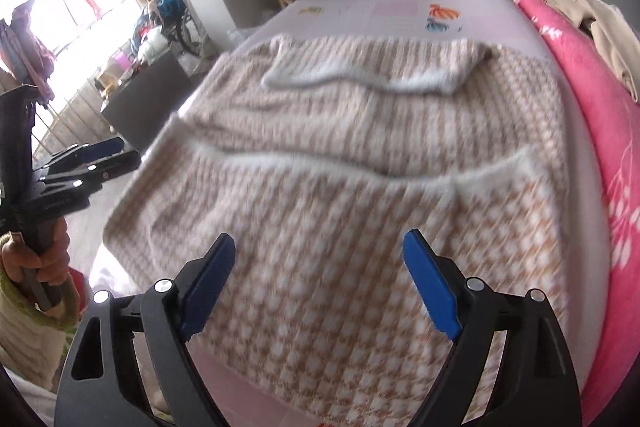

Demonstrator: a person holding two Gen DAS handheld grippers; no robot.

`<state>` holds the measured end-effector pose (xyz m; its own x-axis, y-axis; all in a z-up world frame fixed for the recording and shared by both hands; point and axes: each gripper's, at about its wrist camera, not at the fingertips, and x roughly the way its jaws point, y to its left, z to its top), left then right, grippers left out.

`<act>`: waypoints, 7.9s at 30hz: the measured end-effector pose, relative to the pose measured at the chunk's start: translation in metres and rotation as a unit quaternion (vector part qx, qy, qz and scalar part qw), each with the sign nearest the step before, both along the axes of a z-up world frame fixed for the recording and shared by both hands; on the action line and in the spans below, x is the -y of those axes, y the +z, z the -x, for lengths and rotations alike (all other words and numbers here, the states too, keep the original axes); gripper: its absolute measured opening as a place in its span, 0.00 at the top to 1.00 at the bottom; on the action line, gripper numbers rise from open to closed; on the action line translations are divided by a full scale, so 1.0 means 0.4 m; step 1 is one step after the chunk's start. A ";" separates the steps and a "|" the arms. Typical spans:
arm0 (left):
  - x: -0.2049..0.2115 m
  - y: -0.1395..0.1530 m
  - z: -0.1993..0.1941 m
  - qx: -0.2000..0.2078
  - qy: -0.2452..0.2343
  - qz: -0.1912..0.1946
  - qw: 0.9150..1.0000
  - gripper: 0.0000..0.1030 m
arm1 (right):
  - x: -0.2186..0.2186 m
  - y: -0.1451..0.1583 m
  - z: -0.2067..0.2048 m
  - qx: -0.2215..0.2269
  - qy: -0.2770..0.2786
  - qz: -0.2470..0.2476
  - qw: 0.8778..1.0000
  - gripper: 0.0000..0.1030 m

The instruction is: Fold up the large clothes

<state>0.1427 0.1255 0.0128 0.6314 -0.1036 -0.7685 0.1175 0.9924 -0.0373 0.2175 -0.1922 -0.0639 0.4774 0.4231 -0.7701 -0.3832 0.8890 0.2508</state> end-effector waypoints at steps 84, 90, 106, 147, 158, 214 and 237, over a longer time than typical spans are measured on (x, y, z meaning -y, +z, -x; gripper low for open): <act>0.023 -0.134 -0.103 -0.054 0.010 -0.106 0.993 0.67 | 0.268 -0.060 -0.122 -0.085 -0.089 0.023 0.992 0.62; 0.025 -0.134 -0.100 -0.053 0.011 -0.108 0.993 0.67 | 0.260 -0.064 -0.119 -0.082 -0.089 0.040 0.992 0.62; 0.021 -0.134 -0.100 -0.054 0.011 -0.108 0.993 0.67 | 0.223 -0.075 -0.137 -0.067 -0.097 0.076 0.990 0.65; 0.020 -0.134 -0.098 -0.053 0.016 -0.108 0.993 0.65 | 0.185 -0.051 -0.091 -0.011 -0.110 0.134 0.985 0.88; 0.000 -0.124 -0.081 -0.039 0.016 -0.095 0.995 0.66 | 0.187 -0.051 -0.082 -0.001 -0.127 0.129 0.983 0.89; -0.056 -0.059 -0.736 -0.076 0.043 -0.027 0.996 0.81 | 0.273 -0.002 -0.711 -0.029 -0.133 0.050 0.989 0.75; -0.157 -0.109 -0.769 -0.115 0.103 0.195 0.969 0.72 | 0.302 -0.025 -0.790 -0.077 -0.201 -0.057 0.975 0.52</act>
<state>0.4505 0.1882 -0.0307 0.4863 -0.3049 -0.8189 -0.1374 0.8988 -0.4163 0.5334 -0.3129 -0.0738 0.5049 0.3117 -0.8050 0.0410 0.9228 0.3830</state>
